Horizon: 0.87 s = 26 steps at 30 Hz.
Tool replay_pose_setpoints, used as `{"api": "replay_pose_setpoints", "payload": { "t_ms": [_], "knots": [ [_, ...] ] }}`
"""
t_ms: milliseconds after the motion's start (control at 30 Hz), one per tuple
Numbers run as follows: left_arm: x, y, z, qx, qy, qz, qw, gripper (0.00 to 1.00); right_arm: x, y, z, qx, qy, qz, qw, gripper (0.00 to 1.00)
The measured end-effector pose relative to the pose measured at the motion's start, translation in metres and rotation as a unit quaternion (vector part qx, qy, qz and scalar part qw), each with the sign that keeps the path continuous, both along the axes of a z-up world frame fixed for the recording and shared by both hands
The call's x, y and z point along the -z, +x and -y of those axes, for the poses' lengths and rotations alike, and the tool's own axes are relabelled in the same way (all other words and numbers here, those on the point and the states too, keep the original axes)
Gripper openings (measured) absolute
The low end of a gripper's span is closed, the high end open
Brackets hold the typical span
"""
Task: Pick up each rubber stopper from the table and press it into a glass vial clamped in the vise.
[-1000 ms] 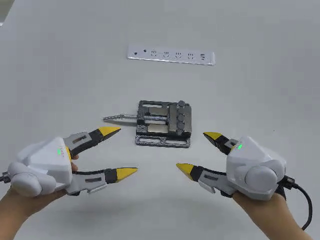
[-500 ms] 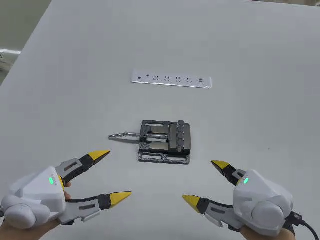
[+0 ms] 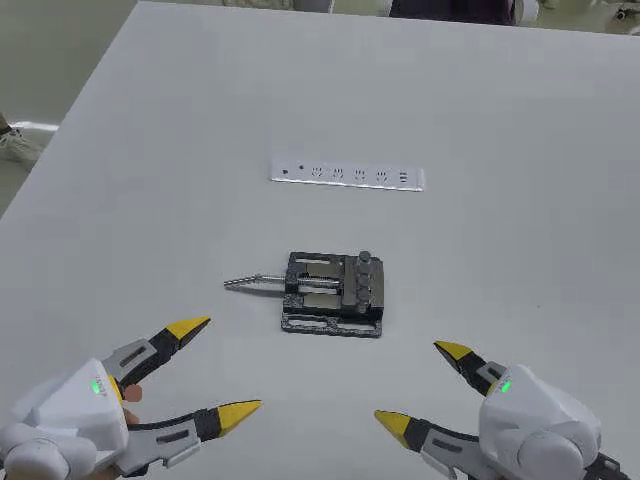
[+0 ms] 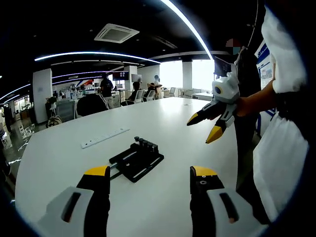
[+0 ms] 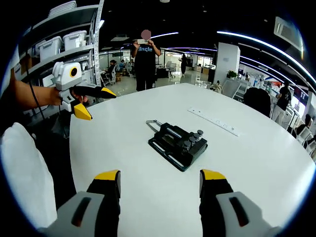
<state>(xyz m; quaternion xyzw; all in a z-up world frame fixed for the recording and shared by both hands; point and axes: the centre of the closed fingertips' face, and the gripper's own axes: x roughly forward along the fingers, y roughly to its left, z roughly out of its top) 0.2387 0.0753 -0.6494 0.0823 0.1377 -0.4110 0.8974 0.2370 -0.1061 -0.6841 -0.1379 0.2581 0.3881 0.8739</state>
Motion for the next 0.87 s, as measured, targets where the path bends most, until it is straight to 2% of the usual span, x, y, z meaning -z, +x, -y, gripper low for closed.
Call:
{"api": "replay_pose_setpoints", "payload": {
  "t_ms": [533,867],
  "knots": [
    [-0.003,0.001,0.004,-0.003,0.003,-0.004,1.0000,0.64,0.002,0.002,0.006,0.000,-0.004,-0.001,1.0000,0.66],
    [0.008,0.000,0.001,-0.009,0.004,-0.024,0.9997,0.63,0.009,-0.001,0.006,-0.003,-0.010,-0.010,0.9999,0.65]
  ]
}}
